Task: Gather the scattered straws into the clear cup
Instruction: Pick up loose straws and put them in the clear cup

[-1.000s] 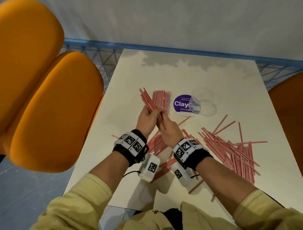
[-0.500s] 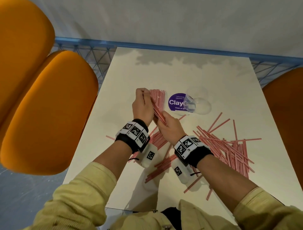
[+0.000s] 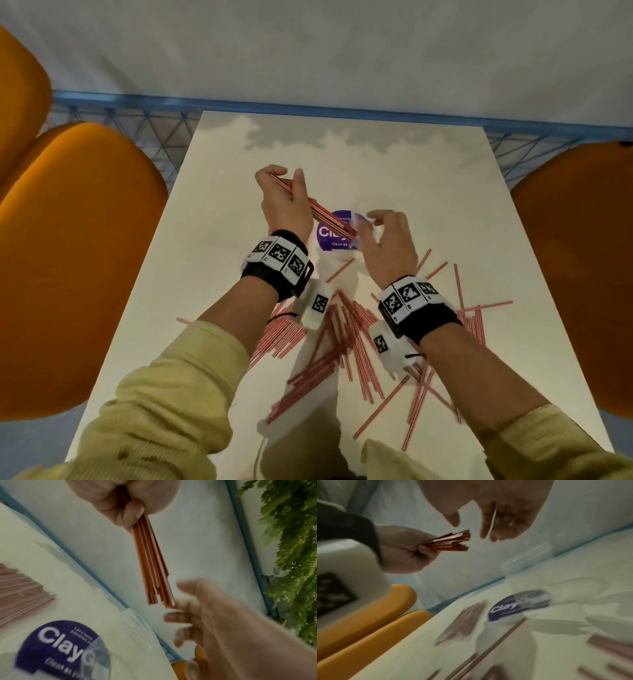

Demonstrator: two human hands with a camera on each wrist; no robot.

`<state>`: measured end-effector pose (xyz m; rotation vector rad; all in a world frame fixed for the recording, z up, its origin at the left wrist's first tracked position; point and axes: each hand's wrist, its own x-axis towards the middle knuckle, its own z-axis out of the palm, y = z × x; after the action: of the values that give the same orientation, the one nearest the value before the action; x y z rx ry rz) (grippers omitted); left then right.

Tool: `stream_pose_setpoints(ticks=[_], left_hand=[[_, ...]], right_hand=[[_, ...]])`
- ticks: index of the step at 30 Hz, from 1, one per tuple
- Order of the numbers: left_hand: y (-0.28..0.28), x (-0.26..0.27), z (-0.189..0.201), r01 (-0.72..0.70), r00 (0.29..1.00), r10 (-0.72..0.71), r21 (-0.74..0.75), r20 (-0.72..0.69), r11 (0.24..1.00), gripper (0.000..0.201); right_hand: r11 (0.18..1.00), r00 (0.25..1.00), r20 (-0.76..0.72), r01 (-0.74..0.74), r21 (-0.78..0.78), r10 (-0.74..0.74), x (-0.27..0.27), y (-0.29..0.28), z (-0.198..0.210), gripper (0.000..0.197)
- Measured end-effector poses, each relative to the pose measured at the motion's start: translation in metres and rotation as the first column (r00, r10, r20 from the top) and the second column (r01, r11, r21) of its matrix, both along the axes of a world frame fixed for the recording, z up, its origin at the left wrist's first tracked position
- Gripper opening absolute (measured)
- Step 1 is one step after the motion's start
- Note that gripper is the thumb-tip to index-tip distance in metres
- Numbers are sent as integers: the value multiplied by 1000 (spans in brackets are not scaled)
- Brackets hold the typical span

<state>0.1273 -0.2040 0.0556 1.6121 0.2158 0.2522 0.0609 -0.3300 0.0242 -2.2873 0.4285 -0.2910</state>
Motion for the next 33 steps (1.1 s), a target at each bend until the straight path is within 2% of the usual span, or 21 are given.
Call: stream_pose_setpoints(ticks=[2, 4, 7, 9, 11, 13, 17, 19, 21, 23, 25, 27, 29, 31, 33], left_hand=[[-13, 15, 2, 17, 1000, -17, 22, -3, 1000, 16], [-30, 28, -1, 42, 999, -43, 41, 16, 998, 17], [-57, 44, -11, 84, 994, -92, 136, 52, 987, 16], [-71, 47, -21, 123, 988, -139, 210, 63, 970, 12], [-81, 46, -34, 193, 977, -210, 258, 41, 947, 8], [-85, 45, -47, 270, 960, -278, 321, -21, 908, 5], [-87, 42, -65, 381, 923, -364, 453, -128, 806, 17], [-84, 36, -66, 431, 895, -410, 577, -175, 694, 32], [-77, 32, -65, 485, 866, -431, 640, -254, 596, 42], [-67, 29, -60, 533, 840, -448, 619, -306, 577, 48], [-54, 25, -53, 536, 843, -434, 549, -317, 641, 52], [-32, 16, -46, 477, 878, -378, 492, -293, 728, 53], [-2, 7, -45, 418, 906, -307, 511, -290, 751, 52], [31, -5, -49, 427, 901, -262, 601, -345, 676, 51], [64, -22, -56, 503, 859, -228, 668, -459, 548, 50]], right_hand=[[989, 990, -20, 140, -37, -141, 11, -26, -1, 37], [980, 967, -156, 198, -20, -199, 22, -45, -5, 44], [979, 890, -415, 206, 0, -188, 39, -61, -17, 56], [965, 860, -492, 229, 132, -137, 44, -65, -25, 56], [898, 858, -504, 296, 327, -99, 47, -66, -31, 49], [835, 872, -483, 325, 444, -83, 49, -68, -35, 46], [767, 894, -442, 332, 549, -71, 51, -69, -38, 43], [751, 900, -430, 335, 570, -75, 49, -68, -35, 42], [761, 903, -423, 326, 561, -75, 46, -67, -33, 43], [802, 904, -414, 326, 501, -109, 43, -65, -32, 46], [868, 914, -360, 327, 375, -189, 35, -62, -28, 47], [907, 932, -267, 319, 276, -247, 23, -55, -23, 44], [927, 952, -198, 280, 250, -234, 7, -44, -18, 37], [960, 965, -218, 190, 204, -145, -7, -28, -16, 30], [988, 945, -326, 38, 151, 14, -22, -10, -20, 26]])
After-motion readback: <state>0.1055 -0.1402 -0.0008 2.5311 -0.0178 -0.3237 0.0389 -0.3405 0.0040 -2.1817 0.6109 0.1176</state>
